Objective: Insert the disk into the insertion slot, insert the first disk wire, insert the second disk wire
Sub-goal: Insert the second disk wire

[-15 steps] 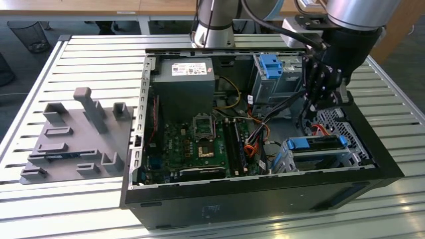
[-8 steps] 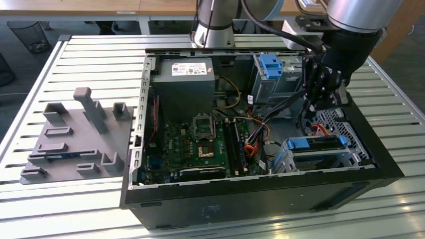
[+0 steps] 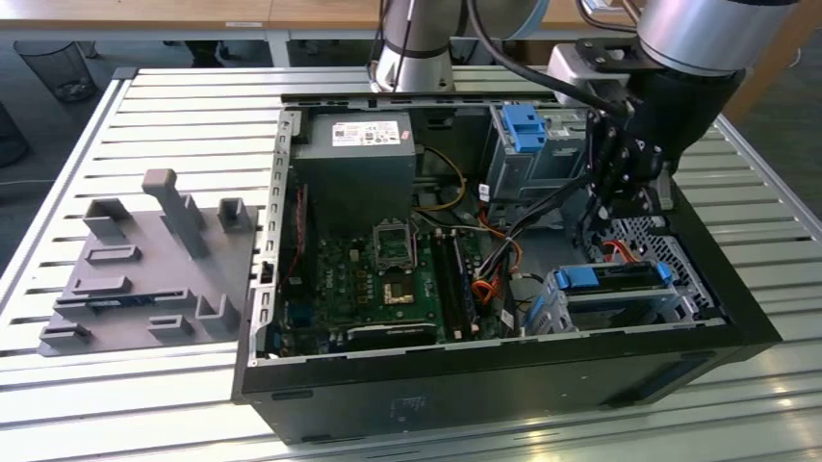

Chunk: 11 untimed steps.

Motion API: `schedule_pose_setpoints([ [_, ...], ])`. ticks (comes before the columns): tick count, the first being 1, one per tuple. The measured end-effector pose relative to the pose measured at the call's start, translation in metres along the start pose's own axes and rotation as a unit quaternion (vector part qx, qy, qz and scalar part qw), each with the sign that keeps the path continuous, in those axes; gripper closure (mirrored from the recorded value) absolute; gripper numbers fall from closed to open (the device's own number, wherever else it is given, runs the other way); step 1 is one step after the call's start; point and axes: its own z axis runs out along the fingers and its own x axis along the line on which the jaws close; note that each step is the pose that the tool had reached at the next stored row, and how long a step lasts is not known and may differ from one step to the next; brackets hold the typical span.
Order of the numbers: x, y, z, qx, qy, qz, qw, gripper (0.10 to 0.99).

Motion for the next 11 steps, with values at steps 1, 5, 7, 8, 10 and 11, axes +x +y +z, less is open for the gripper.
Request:
schedule_pose_setpoints([
  [1, 0.0022, 0.0, 0.0002, 0.0, 0.0, 0.0, 1.0, 0.941],
  [5, 0.0087, -0.0002, 0.0007, 0.0, -0.0061, 0.0, 1.0, 0.941],
  [7, 0.0107, -0.0003, 0.001, -0.0004, -0.0238, 0.0, 0.9997, 0.941],
  [8, 0.0121, -0.0003, 0.001, -0.0006, -0.0333, 0.001, 0.9994, 0.941],
  [10, 0.0161, -0.0004, 0.0015, -0.0008, -0.0403, 0.001, 0.9992, 0.941],
  [11, 0.0186, -0.0004, 0.0017, -0.0008, -0.0413, 0.001, 0.9991, 0.941],
])
